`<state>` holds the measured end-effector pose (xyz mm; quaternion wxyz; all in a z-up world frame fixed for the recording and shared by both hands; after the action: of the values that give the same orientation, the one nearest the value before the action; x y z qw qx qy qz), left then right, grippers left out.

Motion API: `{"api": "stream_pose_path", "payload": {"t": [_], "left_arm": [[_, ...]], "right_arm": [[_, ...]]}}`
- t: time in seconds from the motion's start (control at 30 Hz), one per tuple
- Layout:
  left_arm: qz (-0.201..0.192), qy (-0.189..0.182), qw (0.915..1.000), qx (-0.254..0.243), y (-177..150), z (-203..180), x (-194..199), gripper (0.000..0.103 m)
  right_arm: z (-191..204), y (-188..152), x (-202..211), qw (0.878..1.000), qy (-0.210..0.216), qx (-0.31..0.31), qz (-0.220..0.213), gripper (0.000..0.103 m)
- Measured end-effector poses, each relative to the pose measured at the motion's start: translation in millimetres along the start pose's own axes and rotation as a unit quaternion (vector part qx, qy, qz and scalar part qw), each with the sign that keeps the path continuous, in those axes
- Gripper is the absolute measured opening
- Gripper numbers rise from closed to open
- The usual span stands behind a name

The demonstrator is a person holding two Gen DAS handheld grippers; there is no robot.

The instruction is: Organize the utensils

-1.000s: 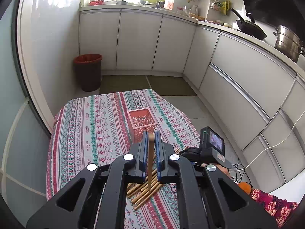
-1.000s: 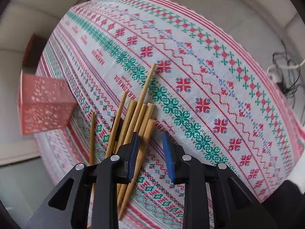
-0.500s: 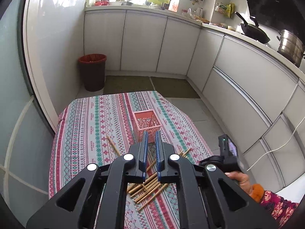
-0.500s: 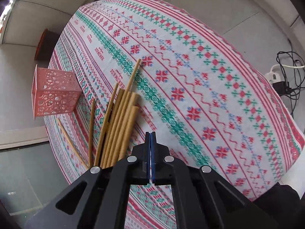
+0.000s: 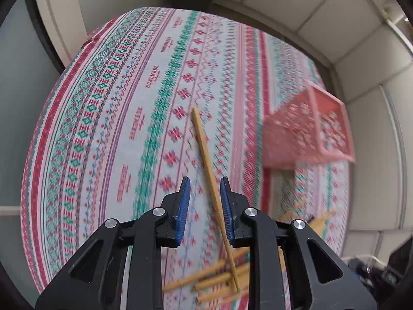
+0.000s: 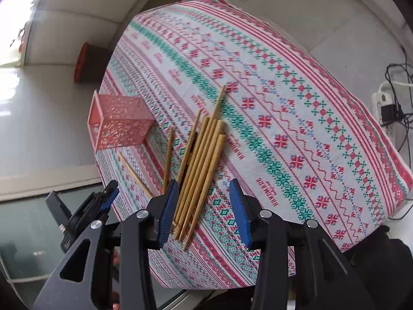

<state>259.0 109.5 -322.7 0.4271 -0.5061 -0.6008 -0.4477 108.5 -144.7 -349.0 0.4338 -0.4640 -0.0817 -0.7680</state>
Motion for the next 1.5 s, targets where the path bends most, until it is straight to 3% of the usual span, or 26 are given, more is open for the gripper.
{"api": "stream_pose_path", "payload": {"t": [0.13,0.23,0.3,0.37,0.53,0.77,0.83,0.9,1.03,1.1,1.2,1.33,1.5], "left_arm": [[-0.009,0.016,0.9995,0.024,30,-2,-25,0.034],[-0.002,0.038,0.9989,0.029,43,-5,-43,0.035],[-0.017,0.094,0.9953,0.017,44,-1,-48,0.018],[-0.028,0.111,0.9934,0.0,42,-1,-47,0.008],[-0.028,0.088,0.9953,-0.03,22,7,-31,0.006],[-0.079,0.048,0.9934,-0.067,5,4,44,0.006],[-0.092,0.038,0.9924,-0.071,2,2,60,0.006],[-0.099,0.035,0.9917,-0.074,3,-8,68,0.006],[-0.104,0.03,0.9909,-0.081,5,-20,80,0.006],[-0.108,0.03,0.9904,-0.081,10,-20,81,0.006],[-0.114,0.029,0.9898,-0.079,6,-17,88,0.006],[-0.12,0.027,0.9897,-0.074,-1,-9,96,0.006],[-0.143,0.007,0.9855,-0.09,-20,-5,124,0.006]], "right_arm": [[-4,11,7,0.999,0.007,-0.031,-0.011,0.05],[-6,25,10,0.999,-0.004,-0.038,-0.018,0.054],[-9,38,9,0.998,-0.024,-0.042,-0.032,0.054],[-13,50,5,0.997,-0.041,-0.046,-0.043,0.054],[-13,76,-16,0.997,-0.047,-0.05,-0.042,0.054],[-4,96,-42,0.993,-0.087,-0.057,-0.051,0.052],[0,101,-46,0.989,-0.124,-0.048,-0.062,0.042],[-2,103,-45,0.981,-0.17,-0.047,-0.075,0.018],[5,108,-48,0.972,-0.209,-0.032,-0.101,0.015],[6,108,-50,0.974,-0.197,-0.041,-0.108,0.022],[7,110,-51,0.973,-0.201,-0.04,-0.108,0.023],[11,105,-53,0.966,-0.225,-0.019,-0.127,0.01],[13,89,-47,0.982,-0.151,-0.013,-0.109,0.007]]}}
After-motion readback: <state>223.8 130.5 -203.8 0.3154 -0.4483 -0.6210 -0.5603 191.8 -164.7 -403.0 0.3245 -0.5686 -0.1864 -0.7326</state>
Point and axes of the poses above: each gripper's, at about its wrist camera, not at the fingertips, and x roughly against the way its jaws point, z to its left, y to its top, the point moved 9 cm from there along -x, roughly the way its jaws point, and after that the axes turned 10 degrees about z, right-handed, at the moved point
